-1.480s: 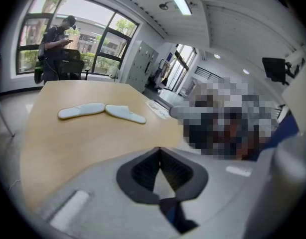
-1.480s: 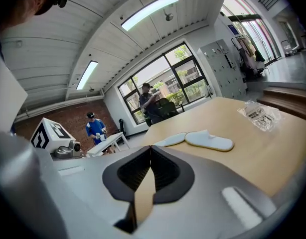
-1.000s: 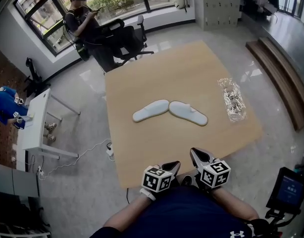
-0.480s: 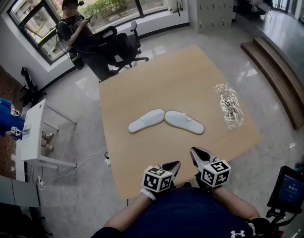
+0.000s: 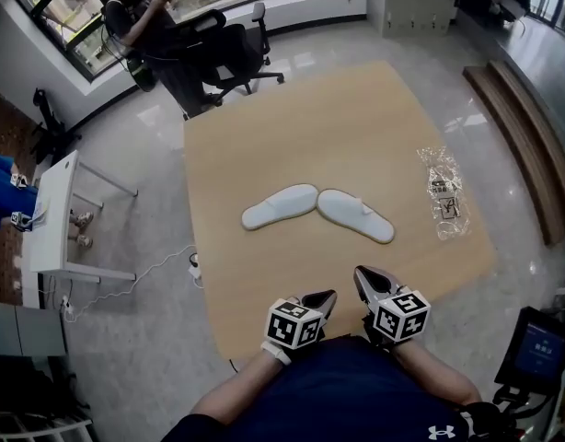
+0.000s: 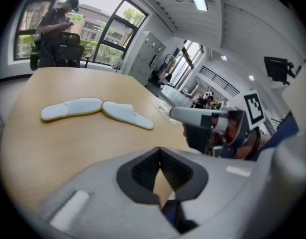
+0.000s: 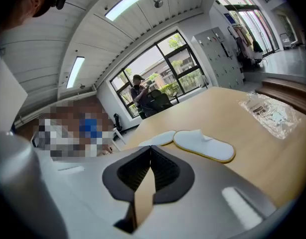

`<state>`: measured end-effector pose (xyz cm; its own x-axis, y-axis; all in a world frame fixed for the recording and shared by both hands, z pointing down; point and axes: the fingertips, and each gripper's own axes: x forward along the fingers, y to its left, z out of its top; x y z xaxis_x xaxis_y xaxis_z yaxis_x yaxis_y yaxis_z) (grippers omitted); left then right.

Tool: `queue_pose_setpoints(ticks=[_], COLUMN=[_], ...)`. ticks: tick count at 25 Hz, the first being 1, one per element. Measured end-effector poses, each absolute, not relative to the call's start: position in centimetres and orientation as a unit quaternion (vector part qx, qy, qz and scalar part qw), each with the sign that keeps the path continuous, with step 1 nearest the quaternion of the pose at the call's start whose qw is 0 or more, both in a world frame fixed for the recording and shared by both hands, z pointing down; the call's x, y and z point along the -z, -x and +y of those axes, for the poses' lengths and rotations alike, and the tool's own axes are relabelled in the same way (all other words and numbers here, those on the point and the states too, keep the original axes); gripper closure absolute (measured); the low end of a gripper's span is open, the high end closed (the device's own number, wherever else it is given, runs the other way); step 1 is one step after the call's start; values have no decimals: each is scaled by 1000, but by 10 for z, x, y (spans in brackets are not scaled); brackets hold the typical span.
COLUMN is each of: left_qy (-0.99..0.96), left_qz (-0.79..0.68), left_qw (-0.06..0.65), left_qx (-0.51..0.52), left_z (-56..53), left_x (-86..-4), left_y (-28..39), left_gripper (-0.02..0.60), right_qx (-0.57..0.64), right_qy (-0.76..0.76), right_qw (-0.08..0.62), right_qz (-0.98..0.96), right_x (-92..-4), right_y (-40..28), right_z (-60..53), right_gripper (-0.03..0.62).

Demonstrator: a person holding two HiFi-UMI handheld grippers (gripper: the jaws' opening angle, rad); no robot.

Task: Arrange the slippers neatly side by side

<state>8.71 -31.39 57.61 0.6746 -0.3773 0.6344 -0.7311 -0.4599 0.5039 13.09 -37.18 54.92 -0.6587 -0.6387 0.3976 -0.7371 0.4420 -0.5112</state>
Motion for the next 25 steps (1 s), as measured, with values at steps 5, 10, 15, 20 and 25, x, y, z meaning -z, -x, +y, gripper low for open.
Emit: queue_pose_setpoints(ticks=[5,10,15,20,25], left_qy=[-806,-787,-792,-791,-784], left_qz=[-369,-422,-472,-487,-502], left_qw=[415,414,340,324,319], left_qx=[-203,-175,-186,-178,-178], left_z=[-320,-350,-382,-406,-427], left_x=[-583,-587,-591,-598,-610], left_y=[-65,-21,12,21,37], left_gripper=[578,578,578,578,577], right_qx=[-346,-345,-321,-311,-314], right_qy=[-387,-390,-406,-422,-436], right_qw=[95,121,139,144,145], right_qz=[-849,-845,-844,-839,-831], right_x=[-564,-582,-587,-591,-601], right_y=[-115,-113,-116,-118,-119], right_z=[-373,-386,-413,-436,-459], right_gripper=[582,583,583,583,583])
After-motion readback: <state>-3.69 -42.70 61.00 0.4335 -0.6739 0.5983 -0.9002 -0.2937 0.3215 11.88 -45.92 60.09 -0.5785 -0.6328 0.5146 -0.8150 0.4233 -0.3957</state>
